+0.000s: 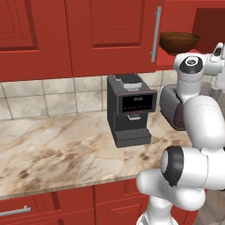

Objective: Move the bowls from the cabinet to the plates on the dining table.

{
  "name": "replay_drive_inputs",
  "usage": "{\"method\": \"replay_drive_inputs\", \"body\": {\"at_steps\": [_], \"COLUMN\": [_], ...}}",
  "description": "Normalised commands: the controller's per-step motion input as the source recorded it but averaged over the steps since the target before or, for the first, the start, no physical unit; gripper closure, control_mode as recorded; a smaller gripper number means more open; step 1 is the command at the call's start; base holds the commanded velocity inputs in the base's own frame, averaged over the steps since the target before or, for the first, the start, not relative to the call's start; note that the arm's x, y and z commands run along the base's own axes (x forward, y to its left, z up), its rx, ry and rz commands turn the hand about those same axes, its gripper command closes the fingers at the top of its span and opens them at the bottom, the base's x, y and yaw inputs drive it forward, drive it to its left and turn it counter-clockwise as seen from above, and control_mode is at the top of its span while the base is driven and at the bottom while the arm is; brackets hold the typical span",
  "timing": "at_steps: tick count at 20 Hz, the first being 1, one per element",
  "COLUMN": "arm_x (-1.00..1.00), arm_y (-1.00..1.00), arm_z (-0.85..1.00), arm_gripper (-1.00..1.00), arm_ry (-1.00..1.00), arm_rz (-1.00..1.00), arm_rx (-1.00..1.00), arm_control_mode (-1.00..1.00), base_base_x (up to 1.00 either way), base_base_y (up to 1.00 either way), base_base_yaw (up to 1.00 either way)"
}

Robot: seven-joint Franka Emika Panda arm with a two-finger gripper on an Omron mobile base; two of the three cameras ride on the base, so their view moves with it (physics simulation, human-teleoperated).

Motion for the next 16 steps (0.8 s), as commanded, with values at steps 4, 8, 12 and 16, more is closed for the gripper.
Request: {"method": "replay_drive_inputs", "body": {"at_steps": [4, 8, 12, 16], "arm_x": [-0.41, -0.01, 0.00, -0.01], "arm_y": [-0.18, 0.04, 0.19, 0.05], "arm_z": [0.00, 0.00, 0.00, 0.06], "arm_gripper": [-1.00, -1.00, -1.00, -1.00], "arm_ry": [0.00, -0.05, -0.14, -0.13], "arm_rz": [-0.12, 0.00, 0.00, -0.01], "arm_rx": [0.00, 0.01, 0.00, 0.00], "arm_control_mode": [-1.00, -1.00, -1.00, -1.00], "base_base_x": [0.00, 0.00, 0.00, 0.00], "base_base_y": [0.00, 0.00, 0.00, 0.00], "base_base_yaw": [0.00, 0.00, 0.00, 0.00]}}
